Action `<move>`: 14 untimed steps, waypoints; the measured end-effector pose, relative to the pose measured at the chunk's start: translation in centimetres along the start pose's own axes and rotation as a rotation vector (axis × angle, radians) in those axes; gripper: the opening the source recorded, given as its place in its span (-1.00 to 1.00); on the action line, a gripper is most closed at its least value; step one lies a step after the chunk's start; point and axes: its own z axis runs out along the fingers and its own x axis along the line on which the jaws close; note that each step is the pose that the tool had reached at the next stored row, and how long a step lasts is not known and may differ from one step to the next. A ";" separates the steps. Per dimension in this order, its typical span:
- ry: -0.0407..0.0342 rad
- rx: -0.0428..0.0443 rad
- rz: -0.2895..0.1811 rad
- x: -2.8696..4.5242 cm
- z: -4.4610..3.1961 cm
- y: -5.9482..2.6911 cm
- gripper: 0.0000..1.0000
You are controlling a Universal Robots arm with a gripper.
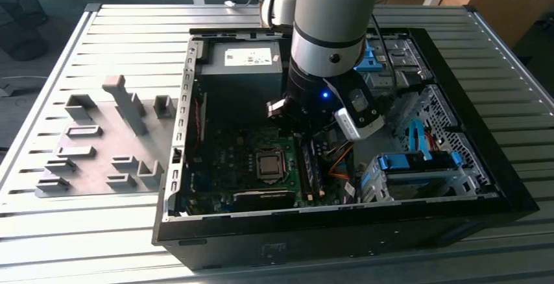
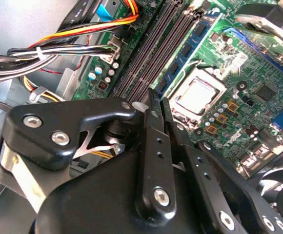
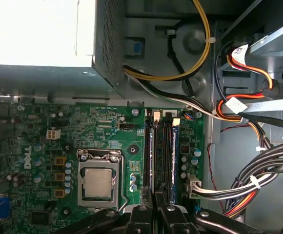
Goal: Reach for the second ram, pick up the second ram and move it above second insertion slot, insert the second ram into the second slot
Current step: 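Insert the second ram into the second slot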
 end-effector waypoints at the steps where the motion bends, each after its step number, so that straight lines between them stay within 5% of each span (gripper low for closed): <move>1: 0.0000 0.0000 0.000 0.00 0.00 0.00 -0.73; 7: 0.0000 0.0000 0.000 0.00 0.03 0.00 -0.73; 9: 0.0000 -0.0001 0.000 0.00 0.91 0.00 -0.73; 14: 0.0000 0.0000 0.000 0.00 1.18 0.00 -0.73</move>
